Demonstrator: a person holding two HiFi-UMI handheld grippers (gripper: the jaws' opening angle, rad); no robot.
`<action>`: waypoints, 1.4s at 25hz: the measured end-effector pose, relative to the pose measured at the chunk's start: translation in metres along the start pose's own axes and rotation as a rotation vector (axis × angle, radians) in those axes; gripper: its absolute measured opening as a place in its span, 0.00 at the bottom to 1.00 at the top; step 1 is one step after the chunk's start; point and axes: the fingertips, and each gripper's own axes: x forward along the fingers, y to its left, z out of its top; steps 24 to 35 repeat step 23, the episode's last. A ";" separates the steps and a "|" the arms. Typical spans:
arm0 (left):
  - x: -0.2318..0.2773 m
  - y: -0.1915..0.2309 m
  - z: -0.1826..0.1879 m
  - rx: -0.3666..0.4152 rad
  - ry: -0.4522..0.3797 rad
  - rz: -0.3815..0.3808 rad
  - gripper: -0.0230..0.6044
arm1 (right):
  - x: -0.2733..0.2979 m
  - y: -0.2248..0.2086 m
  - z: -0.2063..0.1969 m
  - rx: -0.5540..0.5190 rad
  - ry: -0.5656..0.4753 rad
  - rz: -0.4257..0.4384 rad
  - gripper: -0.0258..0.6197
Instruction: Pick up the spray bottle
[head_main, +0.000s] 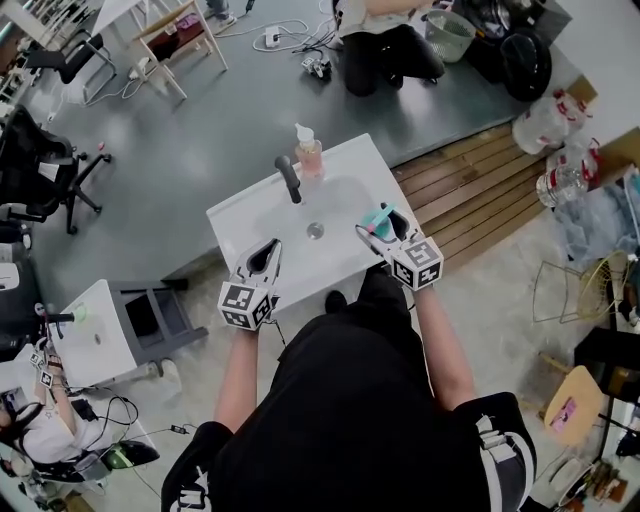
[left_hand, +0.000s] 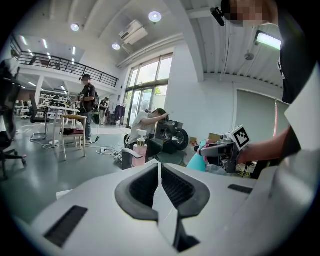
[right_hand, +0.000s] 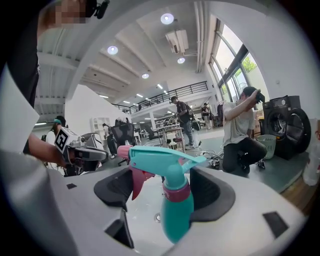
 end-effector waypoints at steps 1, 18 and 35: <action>-0.001 0.001 0.000 0.000 -0.001 0.002 0.09 | 0.002 0.001 0.000 0.000 0.001 0.003 0.59; -0.015 0.010 -0.002 -0.007 -0.012 0.011 0.09 | 0.012 0.017 0.001 -0.018 0.020 0.025 0.59; -0.017 0.008 -0.002 -0.008 -0.013 0.014 0.09 | 0.009 0.018 0.001 -0.017 0.021 0.025 0.59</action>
